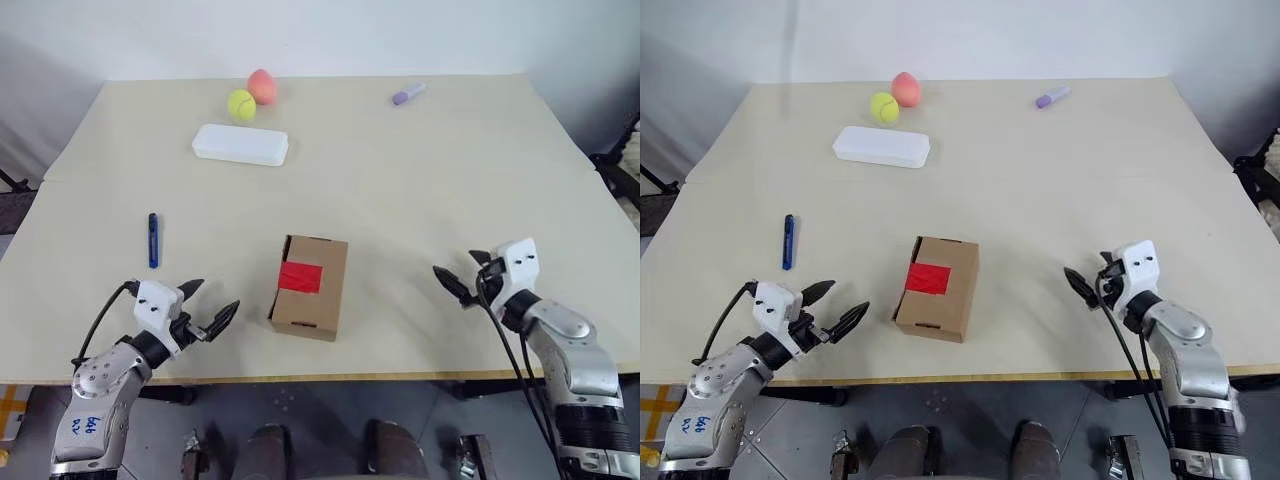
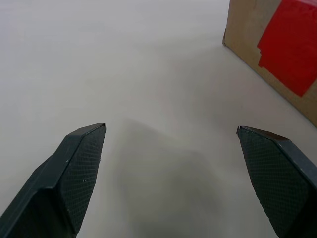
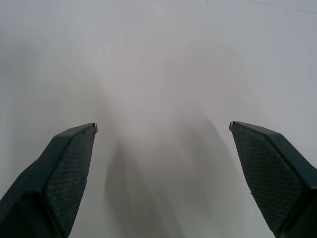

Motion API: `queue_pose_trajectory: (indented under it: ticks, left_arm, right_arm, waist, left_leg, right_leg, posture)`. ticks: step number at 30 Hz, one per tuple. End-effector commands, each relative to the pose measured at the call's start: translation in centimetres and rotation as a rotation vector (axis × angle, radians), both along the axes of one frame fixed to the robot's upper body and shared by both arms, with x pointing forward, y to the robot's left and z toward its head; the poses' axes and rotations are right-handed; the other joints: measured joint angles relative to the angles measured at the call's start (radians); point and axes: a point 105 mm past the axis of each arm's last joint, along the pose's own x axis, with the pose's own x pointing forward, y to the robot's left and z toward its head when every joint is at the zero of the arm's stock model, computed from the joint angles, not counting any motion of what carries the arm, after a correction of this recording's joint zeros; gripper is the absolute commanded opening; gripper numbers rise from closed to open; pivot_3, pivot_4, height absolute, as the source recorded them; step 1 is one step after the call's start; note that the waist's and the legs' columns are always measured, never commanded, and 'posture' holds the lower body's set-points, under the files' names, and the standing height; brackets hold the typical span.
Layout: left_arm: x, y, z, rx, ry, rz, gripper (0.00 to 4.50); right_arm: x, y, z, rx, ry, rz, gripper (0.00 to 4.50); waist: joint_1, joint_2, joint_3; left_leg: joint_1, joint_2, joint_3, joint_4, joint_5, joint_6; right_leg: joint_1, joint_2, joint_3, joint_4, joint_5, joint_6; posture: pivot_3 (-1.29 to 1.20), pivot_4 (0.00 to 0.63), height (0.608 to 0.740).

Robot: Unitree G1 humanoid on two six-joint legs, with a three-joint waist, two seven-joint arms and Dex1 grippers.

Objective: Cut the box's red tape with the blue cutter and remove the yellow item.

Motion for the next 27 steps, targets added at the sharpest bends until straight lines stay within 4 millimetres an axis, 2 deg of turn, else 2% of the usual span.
queue_pose_trajectory:
  ticks: [1, 8, 12, 13, 15, 18, 25, 27]
  left_arm:
    - [0.3, 0.3, 0.9, 0.020, -0.043, 0.033, 4.48]
    - [0.7, 0.3, 0.3, 0.047, 0.015, 0.085, 4.48]
    - [0.5, -0.4, 0.8, 0.025, -0.008, 0.015, 4.48]
    - [0.6, -0.4, 0.8, 0.005, 0.004, 0.018, 4.50]
    - [0.8, -0.7, 0.9, -0.016, 0.009, 0.002, 4.50]
    - [1.0, -1.7, 1.2, -0.031, 0.002, -0.053, 3.88]
    - [3.0, -4.0, 2.0, -0.068, -0.003, -0.157, 1.70]
    - [3.6, -4.7, 2.3, -0.080, -0.004, -0.199, 1.01]
  right_arm:
    - [0.1, -0.7, 1.0, -0.023, -0.032, -0.033, 4.50]
    - [0.2, -0.6, 1.4, -0.095, -0.031, -0.077, 4.50]
    - [-0.1, 1.1, 1.7, -0.091, -0.023, 0.017, 4.50]
    - [-0.1, 1.6, 1.7, -0.077, -0.006, 0.037, 4.10]
    - [-0.2, 2.6, 1.9, -0.068, 0.007, 0.080, 3.59]
    - [-0.5, 4.8, 2.0, -0.067, 0.034, 0.180, 2.46]
    - [-2.0, 9.0, 2.2, -0.080, 0.098, 0.381, 0.02]
    - [-2.7, 10.2, 2.5, -0.079, 0.106, 0.435, 0.00]
  waist:
    - [0.000, 0.000, 0.000]
    - [0.000, 0.000, 0.000]
    - [0.000, 0.000, 0.000]
    - [0.000, 0.000, 0.000]
    - [0.000, 0.000, 0.000]
    - [-0.001, 0.000, 0.000]
    - [0.005, 0.000, 0.000]
    - [0.005, 0.000, 0.000]
  left_leg:
    - [0.000, 0.000, 0.000, 0.000, 0.000, 0.000]
    - [0.000, 0.000, 0.001, 0.000, 0.000, 0.000]
    - [0.000, 0.000, 0.002, 0.000, 0.000, 0.000]
    - [0.000, 0.000, 0.002, 0.000, 0.000, 0.000]
    - [0.000, 0.000, 0.002, 0.000, 0.000, 0.000]
    - [0.000, 0.000, 0.003, 0.001, 0.000, 0.000]
    - [0.000, 0.000, 0.003, 0.002, 0.000, 0.001]
    - [-0.001, 0.000, 0.003, 0.003, -0.001, 0.000]
  right_leg:
    - [0.000, 0.000, 0.000, 0.000, 0.000, 0.000]
    - [-0.001, 0.000, 0.001, 0.001, 0.000, 0.000]
    - [-0.002, 0.000, 0.002, 0.001, 0.000, 0.000]
    - [-0.002, 0.000, 0.002, 0.001, 0.000, 0.000]
    - [-0.002, 0.000, 0.002, 0.001, 0.000, 0.000]
    - [-0.002, 0.000, 0.003, 0.002, 0.000, 0.000]
    - [-0.003, 0.000, 0.003, 0.002, 0.000, 0.000]
    - [-0.003, 0.001, 0.003, 0.002, 0.000, 0.000]
  posture:
    - [0.00, 0.150, 0.740]
    - [0.00, 0.150, 0.740]
    - [0.00, 0.150, 0.740]
    - [0.00, 0.150, 0.740]
    - [0.00, 0.150, 0.740]
    - [0.00, 0.150, 0.740]
    - [0.00, 0.150, 0.740]
    - [0.00, 0.150, 0.740]
